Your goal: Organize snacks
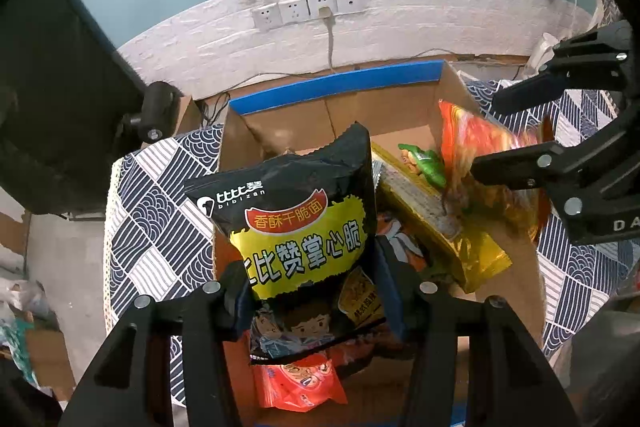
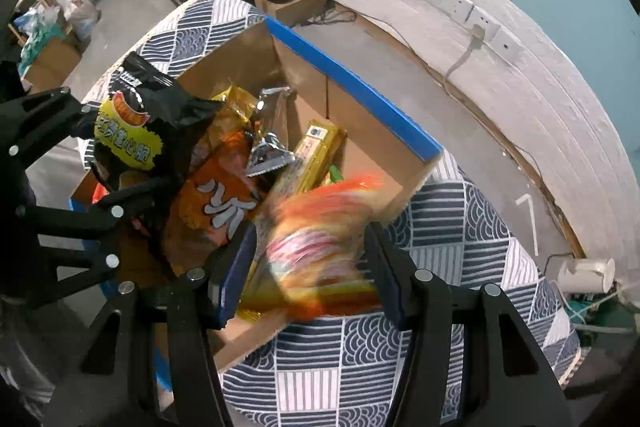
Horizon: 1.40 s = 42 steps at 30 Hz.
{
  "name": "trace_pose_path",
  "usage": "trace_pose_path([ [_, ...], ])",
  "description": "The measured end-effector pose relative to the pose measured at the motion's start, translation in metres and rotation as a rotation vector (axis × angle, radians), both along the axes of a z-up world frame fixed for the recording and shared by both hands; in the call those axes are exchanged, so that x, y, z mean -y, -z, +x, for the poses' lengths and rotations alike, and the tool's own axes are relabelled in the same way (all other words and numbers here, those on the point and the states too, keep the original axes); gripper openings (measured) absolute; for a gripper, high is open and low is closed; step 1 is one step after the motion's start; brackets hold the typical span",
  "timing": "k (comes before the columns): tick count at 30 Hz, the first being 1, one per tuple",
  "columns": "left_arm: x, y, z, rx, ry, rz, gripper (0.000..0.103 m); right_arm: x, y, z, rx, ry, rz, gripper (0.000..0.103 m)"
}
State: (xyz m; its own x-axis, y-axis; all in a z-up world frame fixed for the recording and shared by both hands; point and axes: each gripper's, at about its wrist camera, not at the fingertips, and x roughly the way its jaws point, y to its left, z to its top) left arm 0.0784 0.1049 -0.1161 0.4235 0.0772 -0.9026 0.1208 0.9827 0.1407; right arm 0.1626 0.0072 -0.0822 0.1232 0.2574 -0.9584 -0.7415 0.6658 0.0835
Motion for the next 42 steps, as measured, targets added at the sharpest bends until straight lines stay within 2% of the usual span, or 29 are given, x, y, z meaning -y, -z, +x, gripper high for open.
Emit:
trace_pose_path([
  [1, 0.0, 0.0, 0.001, -0.003, -0.002, 0.002, 0.058, 0.0, -0.001, 0.0, 0.004, 0.0, -0.002, 0.056],
  [4, 0.003, -0.002, 0.001, 0.018, -0.008, 0.031, 0.079, 0.004, -0.005, 0.002, 0.009, 0.014, 0.013, 0.056],
  [5, 0.003, -0.004, 0.001, 0.028, -0.007, 0.038, 0.081, 0.005, -0.008, 0.002, 0.011, 0.019, 0.024, 0.056],
  [10, 0.009, -0.012, -0.004, 0.042, 0.014, 0.051, 0.081, 0.017, -0.022, 0.003, 0.027, 0.042, 0.061, 0.056],
  [21, 0.021, -0.038, -0.024, 0.079, 0.063, 0.062, 0.081, 0.05, -0.047, -0.025, 0.097, 0.049, 0.052, 0.059],
  [27, 0.03, -0.06, -0.039, 0.105, 0.074, 0.0, 0.081, 0.077, -0.073, -0.042, 0.167, 0.086, 0.08, 0.062],
  [31, 0.039, -0.074, -0.049, 0.151, 0.086, -0.018, 0.081, 0.101, -0.097, -0.053, 0.218, 0.148, 0.135, 0.073],
  [36, 0.048, -0.09, -0.062, 0.213, 0.092, -0.032, 0.082, 0.125, -0.114, -0.065, 0.244, 0.191, 0.188, 0.074],
  [38, 0.054, -0.095, -0.067, 0.242, 0.099, -0.022, 0.087, 0.133, -0.117, -0.071, 0.263, 0.2, 0.185, 0.074],
  [42, 0.066, -0.1, -0.077, 0.274, 0.117, -0.01, 0.088, 0.146, -0.116, -0.082, 0.286, 0.208, 0.179, 0.074],
])
